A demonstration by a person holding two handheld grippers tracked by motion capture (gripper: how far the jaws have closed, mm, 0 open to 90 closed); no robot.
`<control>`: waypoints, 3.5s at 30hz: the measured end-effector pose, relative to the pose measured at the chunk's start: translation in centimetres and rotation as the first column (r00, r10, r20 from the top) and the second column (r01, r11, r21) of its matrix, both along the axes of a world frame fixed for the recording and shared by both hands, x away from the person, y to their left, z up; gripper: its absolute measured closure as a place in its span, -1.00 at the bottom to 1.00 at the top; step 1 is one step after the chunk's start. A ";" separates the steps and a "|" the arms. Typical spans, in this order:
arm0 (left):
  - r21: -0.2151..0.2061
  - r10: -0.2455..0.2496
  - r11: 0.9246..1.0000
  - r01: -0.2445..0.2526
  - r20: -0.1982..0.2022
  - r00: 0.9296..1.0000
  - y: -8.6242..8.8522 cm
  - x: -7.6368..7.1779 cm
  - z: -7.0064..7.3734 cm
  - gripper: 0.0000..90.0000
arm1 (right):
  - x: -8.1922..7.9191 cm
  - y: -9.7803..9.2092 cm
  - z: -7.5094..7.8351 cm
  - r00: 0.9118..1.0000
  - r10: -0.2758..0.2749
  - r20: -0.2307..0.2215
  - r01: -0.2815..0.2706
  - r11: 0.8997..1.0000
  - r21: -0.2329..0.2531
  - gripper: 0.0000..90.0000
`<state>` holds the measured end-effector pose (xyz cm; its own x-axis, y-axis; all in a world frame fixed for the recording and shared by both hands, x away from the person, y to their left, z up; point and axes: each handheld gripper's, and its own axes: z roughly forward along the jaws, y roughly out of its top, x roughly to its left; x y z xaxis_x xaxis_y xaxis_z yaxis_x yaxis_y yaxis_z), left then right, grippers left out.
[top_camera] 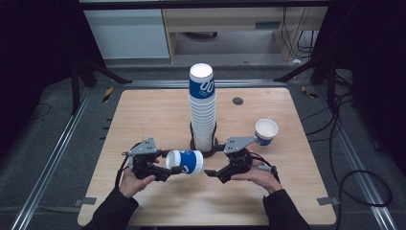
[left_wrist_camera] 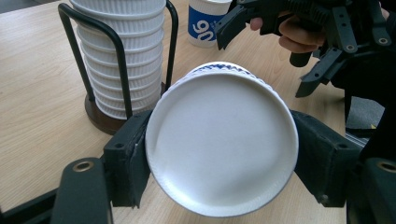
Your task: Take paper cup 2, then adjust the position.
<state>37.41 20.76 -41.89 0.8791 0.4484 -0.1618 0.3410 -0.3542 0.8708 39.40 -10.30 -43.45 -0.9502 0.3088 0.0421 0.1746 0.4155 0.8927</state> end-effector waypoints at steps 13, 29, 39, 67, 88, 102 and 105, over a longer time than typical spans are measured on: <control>-0.054 -0.047 0.997 0.048 0.016 0.999 -0.6 -0.5 0.4 -0.39 | -0.2 1.0 -0.5 0.998 0.061 -0.033 -0.061 0.998 0.020 -0.82; -0.079 -0.120 0.989 0.121 0.016 0.993 -1.6 -1.2 0.9 -0.39 | -0.5 2.2 -0.8 0.989 0.142 -0.044 -0.140 0.989 0.053 -0.82; -0.080 -0.145 0.986 0.144 0.003 0.989 -1.7 -1.2 0.8 -0.39 | -0.7 2.5 -1.3 0.982 0.183 -0.042 -0.181 0.982 0.055 -0.73; 0.000 -0.130 0.992 0.130 -0.013 0.991 -0.6 -0.8 1.3 -0.58 | -0.5 0.9 -0.5 0.987 0.158 -0.030 -0.158 0.987 0.007 -0.66; 0.153 -0.141 0.977 0.150 -0.070 0.988 -0.9 0.1 -0.7 -0.65 | -0.2 0.3 -0.1 0.994 0.112 -0.003 -0.111 0.982 -0.150 -0.67; 0.254 -0.204 0.942 0.219 -0.086 0.975 -2.3 -0.6 -1.2 -0.68 | -1.0 2.0 -0.6 0.985 0.174 0.008 -0.164 0.942 -0.294 -0.67; 0.276 -0.215 0.933 0.230 -0.082 0.973 -2.7 -0.8 -1.2 -0.69 | -1.3 2.4 -0.8 0.981 0.192 0.002 -0.183 0.936 -0.301 -0.67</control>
<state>36.64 18.07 -43.10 0.9557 0.2755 -0.1033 0.2651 -0.6539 0.7086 38.13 -7.90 -44.21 -0.9914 0.1188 -0.0550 0.0418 0.6856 0.7268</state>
